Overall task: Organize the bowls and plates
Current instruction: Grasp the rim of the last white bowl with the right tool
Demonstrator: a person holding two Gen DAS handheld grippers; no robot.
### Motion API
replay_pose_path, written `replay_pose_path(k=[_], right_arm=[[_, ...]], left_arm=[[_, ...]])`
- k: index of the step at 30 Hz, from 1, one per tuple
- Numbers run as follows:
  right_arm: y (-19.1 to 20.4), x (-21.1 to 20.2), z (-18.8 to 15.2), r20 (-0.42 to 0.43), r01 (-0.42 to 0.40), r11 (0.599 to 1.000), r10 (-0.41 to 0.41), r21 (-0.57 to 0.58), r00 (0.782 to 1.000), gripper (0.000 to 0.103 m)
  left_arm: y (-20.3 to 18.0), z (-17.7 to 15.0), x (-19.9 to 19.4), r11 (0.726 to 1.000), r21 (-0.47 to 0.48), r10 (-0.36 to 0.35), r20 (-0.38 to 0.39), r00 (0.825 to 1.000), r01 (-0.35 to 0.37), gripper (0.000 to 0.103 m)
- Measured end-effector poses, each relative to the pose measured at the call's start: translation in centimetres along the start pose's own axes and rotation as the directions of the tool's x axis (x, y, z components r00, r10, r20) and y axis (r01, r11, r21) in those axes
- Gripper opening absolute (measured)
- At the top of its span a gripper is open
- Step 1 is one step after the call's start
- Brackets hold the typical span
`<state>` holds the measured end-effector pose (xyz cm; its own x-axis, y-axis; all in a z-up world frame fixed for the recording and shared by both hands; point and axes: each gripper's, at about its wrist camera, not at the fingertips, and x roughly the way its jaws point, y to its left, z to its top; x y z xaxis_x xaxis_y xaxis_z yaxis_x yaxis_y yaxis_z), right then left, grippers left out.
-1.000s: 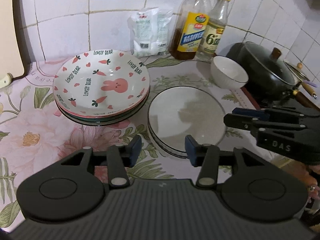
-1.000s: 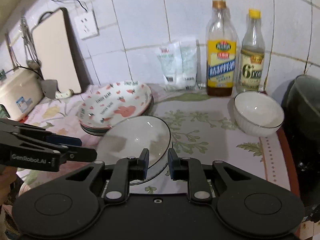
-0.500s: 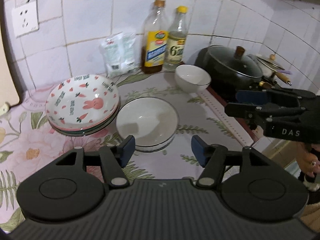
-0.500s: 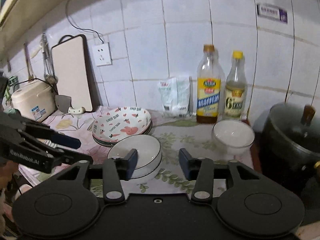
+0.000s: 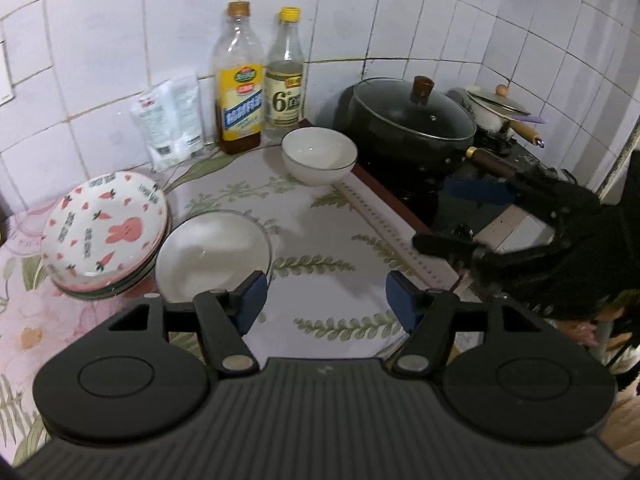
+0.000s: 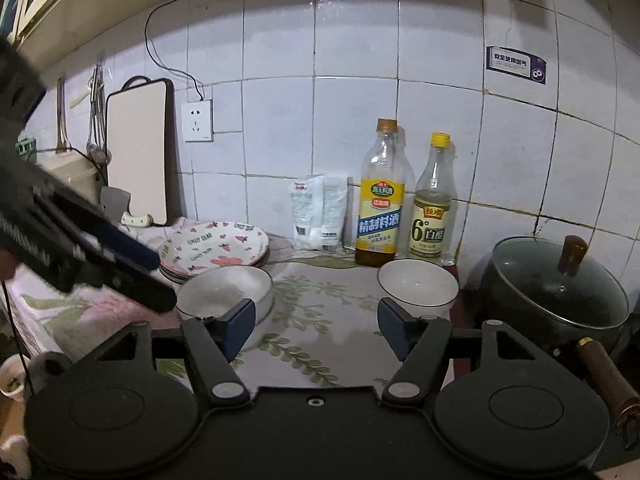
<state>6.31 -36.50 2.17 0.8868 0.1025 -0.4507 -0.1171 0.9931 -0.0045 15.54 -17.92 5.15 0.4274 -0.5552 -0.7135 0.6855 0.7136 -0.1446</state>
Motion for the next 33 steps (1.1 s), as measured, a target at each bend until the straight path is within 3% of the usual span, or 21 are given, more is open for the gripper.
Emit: replay_pose_path(k=[4,8,14,22,27,31,33], right_arm=[[-1.0,1.4,-0.5,-0.004,0.003,1.000,-0.003,0.019,1.000,0.083],[-2.5,3.3,-1.0,-0.011,-0.026,0.996,0.027,0.082,1.000,0.084],[-3.4,7.5,-1.6,-0.022,0.036,0.998,-0.034,0.060,0.999,0.091],[-7.3,14.3,-2.7,-0.083,0.057,0.991,-0.047,0.120,0.995,0.093],[-9.3,17.2,-3.2,-0.149,0.073,0.987,-0.051,0.144,0.987,0.093],[-10.7,18.5,-3.4,-0.181,0.069,0.983,-0.038,0.170,0.983,0.093],[-11.6,19.3,-3.5,-0.190,0.072,0.976,-0.032,0.206,0.981,0.093]], left_arm=[[-0.3,1.6,1.4,1.000,-0.014,-0.016,0.003,1.000,0.016,0.067],[0.3,3.5,3.2,0.995,-0.066,-0.074,0.003,0.997,0.074,0.067],[1.1,6.3,7.2,0.982,-0.153,-0.111,0.024,0.994,0.113,0.067],[1.5,8.6,14.4,0.926,-0.332,-0.175,0.040,0.984,0.178,0.065],[1.2,9.0,18.0,0.918,-0.380,-0.107,0.039,0.994,0.113,0.064],[1.1,9.5,20.3,0.917,-0.400,0.030,0.036,0.999,-0.013,0.063],[1.2,9.8,21.4,0.913,-0.406,0.060,0.029,0.998,-0.043,0.062]])
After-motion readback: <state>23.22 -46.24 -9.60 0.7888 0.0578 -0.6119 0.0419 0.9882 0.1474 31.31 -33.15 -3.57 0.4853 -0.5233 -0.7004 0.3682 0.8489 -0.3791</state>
